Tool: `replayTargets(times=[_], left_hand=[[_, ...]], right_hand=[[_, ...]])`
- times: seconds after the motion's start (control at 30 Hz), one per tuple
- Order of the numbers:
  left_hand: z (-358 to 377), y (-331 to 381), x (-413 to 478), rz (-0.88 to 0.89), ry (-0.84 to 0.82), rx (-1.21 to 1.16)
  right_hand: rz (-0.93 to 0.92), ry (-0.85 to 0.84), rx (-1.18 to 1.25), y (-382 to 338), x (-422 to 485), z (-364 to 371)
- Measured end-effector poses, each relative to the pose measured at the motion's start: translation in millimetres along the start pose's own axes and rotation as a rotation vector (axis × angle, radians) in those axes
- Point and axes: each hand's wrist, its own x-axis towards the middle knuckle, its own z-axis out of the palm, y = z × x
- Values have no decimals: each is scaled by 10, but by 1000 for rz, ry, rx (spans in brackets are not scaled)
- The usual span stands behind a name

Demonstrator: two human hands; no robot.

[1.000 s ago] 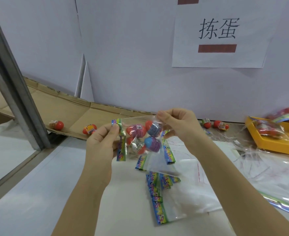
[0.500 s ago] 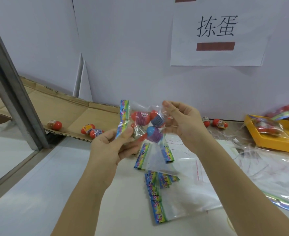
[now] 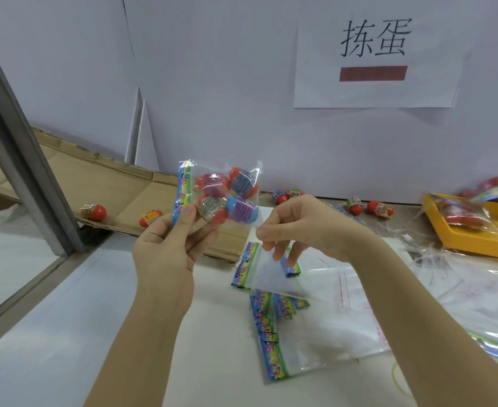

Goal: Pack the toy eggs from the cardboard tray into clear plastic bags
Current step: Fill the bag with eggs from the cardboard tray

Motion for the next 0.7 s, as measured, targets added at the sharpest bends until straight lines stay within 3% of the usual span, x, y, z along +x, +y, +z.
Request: replayTargets(times=[0.13, 0.33, 0.57, 0.7], left_hand=[[-76, 86, 41, 63, 87, -67], [5, -1, 11, 47, 0, 26], [34, -50, -11, 46, -3, 46], [16, -29, -11, 8, -105, 19]], right_hand=[[22, -20, -51, 10, -68, -94], [-21, 205, 113, -34, -61, -129], [-66, -61, -19, 13, 41, 290], [-122, 70, 223, 21, 101, 467]])
